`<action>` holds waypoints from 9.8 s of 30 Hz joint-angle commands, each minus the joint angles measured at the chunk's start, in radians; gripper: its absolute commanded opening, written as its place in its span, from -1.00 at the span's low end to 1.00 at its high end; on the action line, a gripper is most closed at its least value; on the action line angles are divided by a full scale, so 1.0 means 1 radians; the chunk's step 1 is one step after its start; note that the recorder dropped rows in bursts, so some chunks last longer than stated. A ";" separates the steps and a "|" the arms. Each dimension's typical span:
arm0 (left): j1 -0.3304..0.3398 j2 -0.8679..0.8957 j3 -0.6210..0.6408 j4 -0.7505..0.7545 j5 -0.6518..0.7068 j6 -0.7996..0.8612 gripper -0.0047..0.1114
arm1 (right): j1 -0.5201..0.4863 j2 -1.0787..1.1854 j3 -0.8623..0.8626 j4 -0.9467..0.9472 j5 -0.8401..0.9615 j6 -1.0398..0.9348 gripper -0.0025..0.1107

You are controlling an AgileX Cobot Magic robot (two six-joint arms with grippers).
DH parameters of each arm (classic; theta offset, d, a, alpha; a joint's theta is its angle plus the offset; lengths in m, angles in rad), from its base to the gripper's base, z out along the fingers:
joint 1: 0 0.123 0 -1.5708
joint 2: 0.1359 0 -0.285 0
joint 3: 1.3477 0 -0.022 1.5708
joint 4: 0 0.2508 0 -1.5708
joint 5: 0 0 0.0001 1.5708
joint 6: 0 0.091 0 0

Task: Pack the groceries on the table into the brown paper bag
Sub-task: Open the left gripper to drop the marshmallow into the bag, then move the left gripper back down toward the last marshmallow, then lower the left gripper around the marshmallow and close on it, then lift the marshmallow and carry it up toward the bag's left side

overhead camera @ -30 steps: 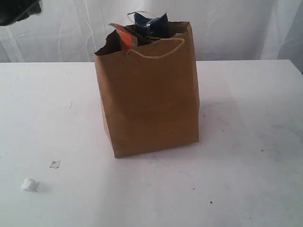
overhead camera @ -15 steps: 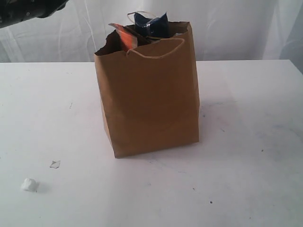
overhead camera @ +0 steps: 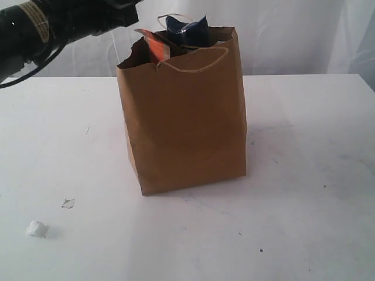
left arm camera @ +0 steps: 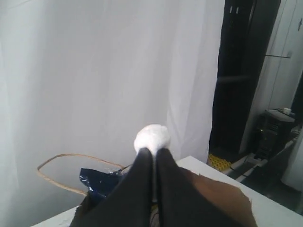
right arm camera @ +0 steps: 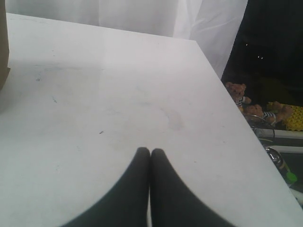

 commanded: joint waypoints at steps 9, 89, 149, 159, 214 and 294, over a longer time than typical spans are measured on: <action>-0.005 0.014 0.005 0.142 -0.122 -0.009 -0.92 | -0.008 -0.006 0.001 -0.008 -0.002 0.000 -0.96; 0.134 -0.325 0.704 0.954 0.689 -1.129 -0.92 | -0.008 -0.006 0.001 -0.008 -0.002 0.000 -0.96; 0.115 -0.224 0.532 -0.790 1.057 0.837 0.09 | -0.008 -0.006 0.001 0.228 -0.002 0.000 -0.96; 0.115 -0.140 0.532 -0.790 1.043 0.846 0.09 | -0.008 -0.006 0.001 0.045 -0.010 0.000 -0.96; 0.115 -0.189 0.473 -0.779 1.057 0.934 -0.45 | -0.008 -0.006 0.001 0.045 -0.010 0.000 -0.96; 0.110 -0.524 0.258 -1.046 0.952 0.774 -0.92 | -0.008 -0.006 0.001 0.045 -0.010 0.000 -0.96</action>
